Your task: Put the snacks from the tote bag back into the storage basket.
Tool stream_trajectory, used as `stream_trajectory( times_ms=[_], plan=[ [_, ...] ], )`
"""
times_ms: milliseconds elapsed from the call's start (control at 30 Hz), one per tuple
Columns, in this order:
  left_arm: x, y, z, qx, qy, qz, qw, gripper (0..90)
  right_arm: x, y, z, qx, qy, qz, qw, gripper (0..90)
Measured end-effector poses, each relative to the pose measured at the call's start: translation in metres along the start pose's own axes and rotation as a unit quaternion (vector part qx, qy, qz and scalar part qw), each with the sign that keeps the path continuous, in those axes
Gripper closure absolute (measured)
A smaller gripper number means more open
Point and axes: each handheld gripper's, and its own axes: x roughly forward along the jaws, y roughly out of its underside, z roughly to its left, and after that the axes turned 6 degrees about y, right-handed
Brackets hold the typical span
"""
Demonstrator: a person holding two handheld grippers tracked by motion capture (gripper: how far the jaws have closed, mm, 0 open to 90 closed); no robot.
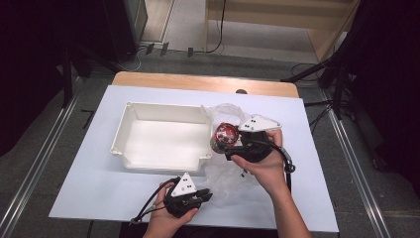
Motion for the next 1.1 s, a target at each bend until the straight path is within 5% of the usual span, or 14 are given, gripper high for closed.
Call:
stream_trajectory(
  times_ms=[233, 633, 800, 1100],
  plan=[
    [-0.015, 0.002, 0.003, 0.000, 0.003, -0.037, 0.9993, 56.5, -0.006, 0.012, -0.011, 0.003, 0.015, 0.002, 0.9999, 26.4],
    [-0.031, 0.004, 0.013, -0.009, -0.008, -0.057, 0.9983, 54.7, 0.010, 0.072, -0.030, 0.016, 0.042, 0.068, 0.9967, 26.4],
    [-0.035, 0.005, 0.015, -0.011, -0.014, -0.061, 0.9980, 52.1, 0.015, 0.079, -0.035, 0.020, 0.017, 0.075, 0.9968, 26.2],
    [-0.044, 0.006, 0.021, -0.015, -0.022, -0.068, 0.9973, 50.9, -0.006, 0.079, -0.041, 0.022, 0.014, 0.023, 0.9994, 19.8]
  ],
)
